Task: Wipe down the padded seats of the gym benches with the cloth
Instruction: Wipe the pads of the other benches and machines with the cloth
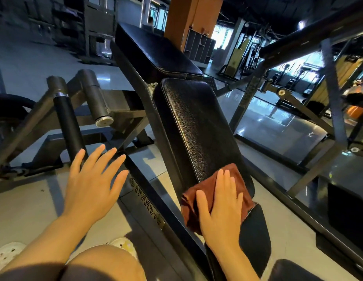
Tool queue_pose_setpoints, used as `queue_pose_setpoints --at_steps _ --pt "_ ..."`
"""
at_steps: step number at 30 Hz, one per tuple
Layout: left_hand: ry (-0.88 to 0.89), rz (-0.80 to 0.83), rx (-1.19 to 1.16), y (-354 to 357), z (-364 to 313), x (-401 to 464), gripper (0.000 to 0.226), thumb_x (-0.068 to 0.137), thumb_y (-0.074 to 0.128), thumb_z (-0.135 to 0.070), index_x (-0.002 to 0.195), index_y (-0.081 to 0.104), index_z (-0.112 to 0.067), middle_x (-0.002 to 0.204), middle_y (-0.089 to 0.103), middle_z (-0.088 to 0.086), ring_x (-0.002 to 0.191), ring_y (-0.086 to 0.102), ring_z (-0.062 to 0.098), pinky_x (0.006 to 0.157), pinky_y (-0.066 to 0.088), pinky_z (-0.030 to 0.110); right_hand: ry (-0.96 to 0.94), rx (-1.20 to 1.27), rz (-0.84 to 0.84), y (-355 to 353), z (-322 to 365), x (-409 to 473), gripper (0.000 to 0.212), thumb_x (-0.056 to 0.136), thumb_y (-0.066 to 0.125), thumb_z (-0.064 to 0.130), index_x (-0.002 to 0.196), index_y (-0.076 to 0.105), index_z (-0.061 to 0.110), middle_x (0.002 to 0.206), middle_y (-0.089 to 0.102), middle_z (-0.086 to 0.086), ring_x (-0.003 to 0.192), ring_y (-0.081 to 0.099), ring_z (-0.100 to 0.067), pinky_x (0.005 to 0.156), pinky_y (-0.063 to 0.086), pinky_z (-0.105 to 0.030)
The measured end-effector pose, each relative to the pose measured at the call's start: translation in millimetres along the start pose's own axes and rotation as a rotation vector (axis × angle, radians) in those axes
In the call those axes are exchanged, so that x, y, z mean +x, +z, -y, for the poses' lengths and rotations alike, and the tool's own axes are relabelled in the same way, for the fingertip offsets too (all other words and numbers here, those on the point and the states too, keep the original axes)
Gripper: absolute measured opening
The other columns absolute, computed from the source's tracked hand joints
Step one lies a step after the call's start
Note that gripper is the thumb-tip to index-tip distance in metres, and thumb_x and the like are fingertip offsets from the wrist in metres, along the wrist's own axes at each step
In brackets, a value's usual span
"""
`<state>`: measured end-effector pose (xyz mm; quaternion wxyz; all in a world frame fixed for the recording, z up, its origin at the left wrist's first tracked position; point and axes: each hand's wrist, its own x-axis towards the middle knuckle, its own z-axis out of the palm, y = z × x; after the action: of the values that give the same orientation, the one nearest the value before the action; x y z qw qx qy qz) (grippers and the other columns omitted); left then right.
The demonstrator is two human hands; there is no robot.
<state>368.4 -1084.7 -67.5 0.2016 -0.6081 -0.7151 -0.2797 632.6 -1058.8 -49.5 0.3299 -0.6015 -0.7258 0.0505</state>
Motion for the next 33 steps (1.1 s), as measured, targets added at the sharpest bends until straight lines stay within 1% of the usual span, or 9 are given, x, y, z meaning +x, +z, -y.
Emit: queue_pose_setpoints --at_steps 3,8,12,15,20,23,26,30,33 --pt "-0.007 -0.004 0.003 -0.2 -0.6 -0.4 0.054 0.096 0.032 -0.043 0.123 0.065 -0.01 0.13 0.061 0.013 0.132 0.045 0.032 0.113 0.021 0.053 -0.105 -0.049 0.067 -0.6 19.7 23.7 0.073 0.087 0.013 0.072 0.147 -0.011 0.036 0.156 -0.01 0.016 0.146 -0.01 -0.006 0.117 -0.012 -0.034" --pt "-0.016 0.014 0.026 -0.8 -1.0 1.2 0.056 0.096 0.03 -0.045 0.126 0.063 -0.011 0.132 0.06 0.015 0.132 0.046 0.033 0.114 0.02 0.052 -0.309 0.016 0.104 -0.3 84.7 128.2 0.059 0.104 0.022 0.048 0.156 0.005 0.027 0.164 0.002 0.005 0.15 -0.003 -0.014 0.121 -0.005 -0.048" --pt "0.003 0.004 0.014 1.9 2.6 1.7 0.063 0.1 0.021 -0.05 0.125 0.065 -0.012 0.131 0.061 0.011 0.133 0.043 0.029 0.115 0.017 0.049 -0.287 0.052 0.122 7.1 126.7 218.2 0.059 0.104 0.019 0.05 0.157 0.012 0.026 0.164 0.007 0.003 0.151 0.002 -0.018 0.12 -0.003 -0.054" --pt "0.011 0.0 -0.002 2.5 5.0 1.4 0.066 0.101 0.017 -0.051 0.125 0.065 -0.013 0.131 0.061 0.01 0.134 0.042 0.028 0.116 0.015 0.048 -0.28 0.047 0.1 9.9 111.4 240.4 0.06 0.102 0.019 0.053 0.155 0.018 0.025 0.163 0.015 0.002 0.15 0.011 -0.019 0.119 0.004 -0.057" --pt "-0.004 -0.035 -0.001 0.2 2.5 0.1 0.058 0.099 0.026 -0.047 0.123 0.066 -0.012 0.132 0.06 0.012 0.134 0.042 0.029 0.117 0.011 0.051 -0.137 0.046 0.012 6.2 36.3 202.8 0.071 0.09 0.009 0.064 0.138 0.038 0.02 0.141 0.043 -0.006 0.132 0.04 -0.027 0.107 0.028 -0.064" --pt "-0.066 -0.028 0.006 -2.6 -2.2 0.5 0.053 0.093 0.035 -0.043 0.123 0.066 -0.011 0.131 0.06 0.013 0.134 0.042 0.031 0.117 0.004 0.053 0.04 0.014 0.023 -1.9 -12.6 160.0 0.073 0.091 0.009 0.062 0.144 0.032 0.017 0.148 0.039 -0.008 0.136 0.037 -0.03 0.109 0.026 -0.063" --pt "-0.081 -0.009 0.0 -4.0 -4.8 0.3 0.053 0.092 0.036 -0.042 0.123 0.065 -0.01 0.131 0.06 0.013 0.134 0.042 0.032 0.117 0.001 0.051 0.129 0.017 0.009 -8.6 -18.0 120.9 0.075 0.09 0.009 0.058 0.142 0.034 0.01 0.147 0.04 -0.016 0.134 0.037 -0.037 0.112 0.025 -0.059" --pt "-0.079 0.006 0.01 -6.3 -5.9 0.5 0.053 0.093 0.036 -0.042 0.123 0.065 -0.011 0.132 0.06 0.013 0.134 0.043 0.032 0.117 0.005 0.054 0.035 0.037 0.053 -5.6 28.4 63.1 0.065 0.099 0.023 0.05 0.156 0.012 0.021 0.161 0.018 -0.001 0.149 0.015 -0.022 0.122 0.004 -0.046" --pt "-0.083 0.024 0.017 -6.8 -5.3 0.4 0.054 0.093 0.035 -0.044 0.124 0.065 -0.012 0.133 0.059 0.013 0.135 0.042 0.031 0.116 0.006 0.055 -0.205 -0.132 -0.035 10.0 50.5 43.0 0.075 0.097 0.045 0.046 0.156 0.01 0.016 0.163 0.013 -0.003 0.15 0.011 -0.024 0.121 0.006 -0.047"
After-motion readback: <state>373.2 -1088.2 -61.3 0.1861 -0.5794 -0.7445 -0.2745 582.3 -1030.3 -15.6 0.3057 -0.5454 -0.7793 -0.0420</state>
